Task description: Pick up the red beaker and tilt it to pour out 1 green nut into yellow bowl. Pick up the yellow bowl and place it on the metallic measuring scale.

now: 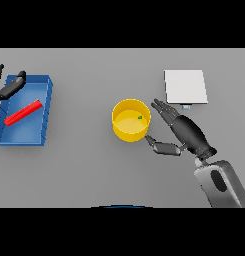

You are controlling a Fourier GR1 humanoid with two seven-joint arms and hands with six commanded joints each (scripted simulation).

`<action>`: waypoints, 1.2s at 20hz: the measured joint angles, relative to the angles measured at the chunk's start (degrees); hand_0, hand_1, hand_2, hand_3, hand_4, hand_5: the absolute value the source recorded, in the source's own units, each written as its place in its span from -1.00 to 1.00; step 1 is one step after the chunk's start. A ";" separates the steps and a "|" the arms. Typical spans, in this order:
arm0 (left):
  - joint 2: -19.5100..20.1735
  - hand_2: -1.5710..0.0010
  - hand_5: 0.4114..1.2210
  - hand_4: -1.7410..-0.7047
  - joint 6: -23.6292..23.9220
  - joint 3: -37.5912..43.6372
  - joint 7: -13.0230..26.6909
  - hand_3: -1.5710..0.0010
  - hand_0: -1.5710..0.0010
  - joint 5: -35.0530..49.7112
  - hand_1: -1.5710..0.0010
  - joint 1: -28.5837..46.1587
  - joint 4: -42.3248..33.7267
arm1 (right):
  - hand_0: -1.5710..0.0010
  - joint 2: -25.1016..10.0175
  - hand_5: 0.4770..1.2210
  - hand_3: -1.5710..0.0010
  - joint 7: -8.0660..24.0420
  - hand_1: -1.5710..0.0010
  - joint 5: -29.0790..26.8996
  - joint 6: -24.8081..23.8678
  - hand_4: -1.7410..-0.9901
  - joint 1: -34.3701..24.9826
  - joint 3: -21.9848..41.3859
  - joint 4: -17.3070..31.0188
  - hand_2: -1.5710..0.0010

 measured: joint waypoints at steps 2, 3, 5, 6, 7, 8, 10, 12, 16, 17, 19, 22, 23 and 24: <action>-0.05 0.99 -0.37 0.98 -0.16 0.06 -0.11 1.00 0.99 0.24 0.99 -0.10 -0.26 | 1.00 -2.73 -0.39 1.00 -1.33 1.00 4.93 2.73 0.35 -4.99 3.82 1.23 1.00; -0.31 1.00 -0.36 0.98 -0.04 0.02 -0.53 1.00 1.00 0.23 1.00 -0.07 -0.32 | 1.00 -4.24 -0.39 1.00 -2.57 1.00 7.08 3.96 0.35 -7.11 5.46 2.33 1.00; -0.18 1.00 -0.35 0.99 -0.18 -0.16 -0.11 1.00 1.00 0.20 1.00 0.21 -0.09 | 1.00 -5.80 -0.39 1.00 -4.53 1.00 11.06 5.85 0.38 -11.20 8.93 4.66 1.00; -0.29 1.00 -0.34 0.98 -0.11 -0.43 0.24 1.00 1.00 0.12 1.00 0.02 -0.81 | 1.00 -6.52 -0.39 1.00 -5.16 1.00 12.19 7.48 0.40 -12.93 10.28 5.29 1.00; -0.25 1.00 -0.33 0.98 -0.24 -0.27 0.55 1.00 1.00 0.26 1.00 -0.13 -0.41 | 1.00 -6.92 -0.39 1.00 -5.47 1.00 13.35 8.50 0.41 -14.20 11.50 6.20 1.00; -0.10 1.00 -0.33 0.98 -0.48 -0.05 0.29 1.00 1.00 0.40 1.00 -0.25 -0.18 | 1.00 -7.26 -0.39 1.00 -6.08 1.00 14.29 9.60 0.41 -16.19 12.60 7.39 1.00; -0.19 1.00 -0.32 0.97 -0.93 0.24 -0.55 1.00 1.00 1.01 1.00 0.19 -0.26 | 1.00 -6.73 -0.39 1.00 -7.10 1.00 16.01 11.13 0.40 -18.99 15.08 10.12 1.00; -0.47 1.00 -0.32 0.97 -0.79 0.13 -0.29 1.00 1.00 1.10 1.00 0.47 -0.19 | 1.00 -6.51 -0.39 1.00 -7.28 1.00 17.31 13.16 0.38 -21.83 16.94 13.10 1.00; 0.03 1.00 -0.32 0.96 -0.66 0.47 -1.07 1.00 1.00 1.63 1.00 1.57 -1.04 | 1.00 -5.18 -0.39 1.00 -7.23 1.00 19.70 15.13 0.36 -26.18 19.97 18.64 1.00; 0.22 1.00 -0.32 0.96 -0.62 0.51 -0.90 1.00 1.00 1.63 1.00 1.44 -1.32 | 1.00 -5.29 -0.39 1.00 -7.79 1.00 19.98 15.92 0.34 -27.03 20.53 19.68 1.00; 0.29 1.00 -0.32 0.97 -0.46 0.76 -1.34 1.00 1.00 1.72 1.00 1.42 -1.35 | 1.00 -4.43 -0.36 1.00 -7.27 1.00 21.24 15.97 0.28 -28.23 21.83 21.78 1.00; 0.28 1.00 -0.33 0.98 -0.65 0.89 -1.48 1.00 1.00 1.94 1.00 1.54 -1.29 | 1.00 -4.01 -0.31 1.00 -7.65 1.00 22.13 17.66 0.24 -30.01 23.35 24.48 1.00; 0.89 1.00 -0.32 0.98 -0.46 1.10 -1.59 1.00 1.00 2.03 1.00 1.73 -1.97 | 1.00 -3.75 -0.29 1.00 -7.70 1.00 22.01 18.42 0.22 -30.99 23.39 25.14 1.00; 0.88 1.00 -0.32 0.98 -0.53 0.95 -1.62 1.00 1.00 1.99 1.00 2.02 -1.94 | 1.00 -3.65 -0.28 1.00 -7.99 1.00 21.91 18.71 0.20 -31.35 23.45 25.55 1.00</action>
